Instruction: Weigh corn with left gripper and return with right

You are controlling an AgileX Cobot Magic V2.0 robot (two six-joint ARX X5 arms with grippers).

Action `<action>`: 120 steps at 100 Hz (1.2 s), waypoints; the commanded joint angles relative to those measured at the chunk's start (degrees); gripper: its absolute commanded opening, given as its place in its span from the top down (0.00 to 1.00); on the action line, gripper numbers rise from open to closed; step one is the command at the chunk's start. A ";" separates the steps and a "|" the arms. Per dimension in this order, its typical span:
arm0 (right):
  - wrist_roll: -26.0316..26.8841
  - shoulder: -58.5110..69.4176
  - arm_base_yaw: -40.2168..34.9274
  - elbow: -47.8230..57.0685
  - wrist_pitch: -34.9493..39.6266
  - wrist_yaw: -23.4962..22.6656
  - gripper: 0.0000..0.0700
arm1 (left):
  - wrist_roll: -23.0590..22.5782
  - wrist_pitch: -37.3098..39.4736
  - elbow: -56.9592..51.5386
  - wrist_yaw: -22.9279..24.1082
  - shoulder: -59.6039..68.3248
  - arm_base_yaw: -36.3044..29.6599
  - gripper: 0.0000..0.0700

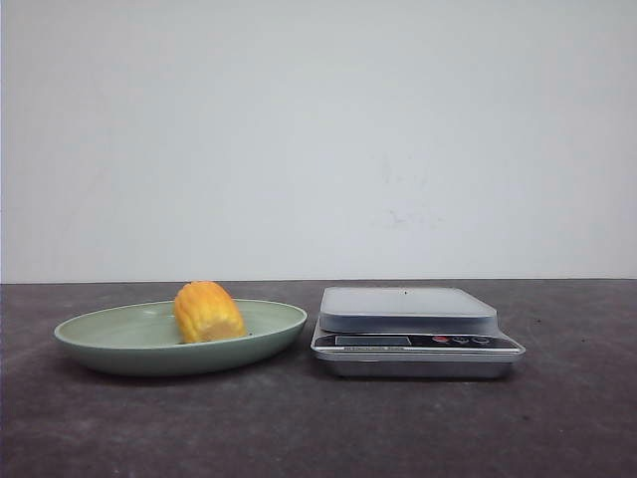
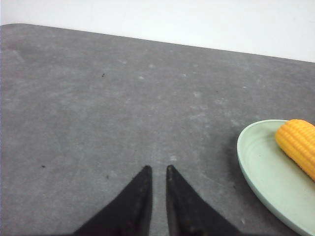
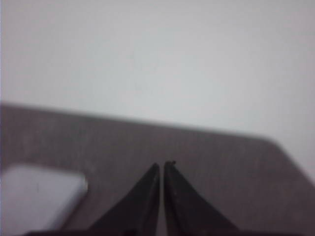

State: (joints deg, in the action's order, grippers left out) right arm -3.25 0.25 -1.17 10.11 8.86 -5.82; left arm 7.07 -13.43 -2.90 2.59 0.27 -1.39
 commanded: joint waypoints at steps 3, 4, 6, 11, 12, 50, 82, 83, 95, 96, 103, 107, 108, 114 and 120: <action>-0.28 0.00 -0.02 -2.99 -2.01 0.61 0.99 | -0.15 -0.28 1.01 -0.26 -0.09 0.04 0.96; -0.17 0.00 -0.02 -3.43 -2.23 0.70 0.99 | -0.15 -0.28 1.01 -0.26 -0.09 0.04 0.96; 0.04 0.00 -0.04 -4.24 -2.78 0.72 0.99 | -0.15 -0.28 1.01 -0.26 -0.09 0.04 0.96; 1.01 0.00 -0.04 -6.01 -3.34 0.70 0.99 | -0.15 -0.28 1.01 -0.26 -0.09 0.04 0.96; 1.25 0.00 -0.04 -6.29 -3.32 0.70 0.99 | -0.15 -0.28 1.01 -0.26 -0.09 0.04 0.96; 2.95 0.00 -0.04 -9.38 0.92 1.42 0.99 | -0.15 -0.28 1.01 -0.26 -0.09 0.04 0.96; 3.23 0.00 -0.09 -9.38 0.13 1.33 0.99 | -0.15 -0.28 1.01 -0.26 -0.09 0.04 0.96; 3.23 0.00 -0.09 -9.38 0.13 1.33 0.99 | -0.15 -0.28 1.01 -0.26 -0.09 0.04 0.96; 3.23 0.00 -0.09 -9.38 0.13 1.33 0.99 | -0.15 -0.28 1.01 -0.26 -0.09 0.04 0.96; 3.23 0.00 -0.09 -9.38 0.13 1.33 0.99 | -0.15 -0.28 1.01 -0.26 -0.09 0.04 0.96; 3.23 0.00 -0.09 -9.38 0.13 1.33 0.99 | -0.15 -0.28 1.01 -0.26 -0.09 0.04 0.96; 3.23 0.00 -0.09 -9.38 0.13 1.33 0.99 | -0.15 -0.28 1.01 -0.26 -0.09 0.04 0.96; 3.23 0.00 -0.09 -9.38 0.13 1.33 0.99 | -0.15 -0.28 1.01 -0.26 -0.09 0.04 0.96; 3.23 0.00 -0.09 -9.38 0.13 1.33 0.99 | -0.15 -0.28 1.01 -0.26 -0.09 0.04 0.96; 3.23 0.00 -0.09 -9.38 0.13 1.33 0.99 | -0.15 -0.28 1.01 -0.26 -0.09 0.04 0.96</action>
State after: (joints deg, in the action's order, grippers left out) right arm -0.97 0.30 -1.17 0.84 9.48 -4.49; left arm 7.07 -13.41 -2.90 2.59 0.27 -1.39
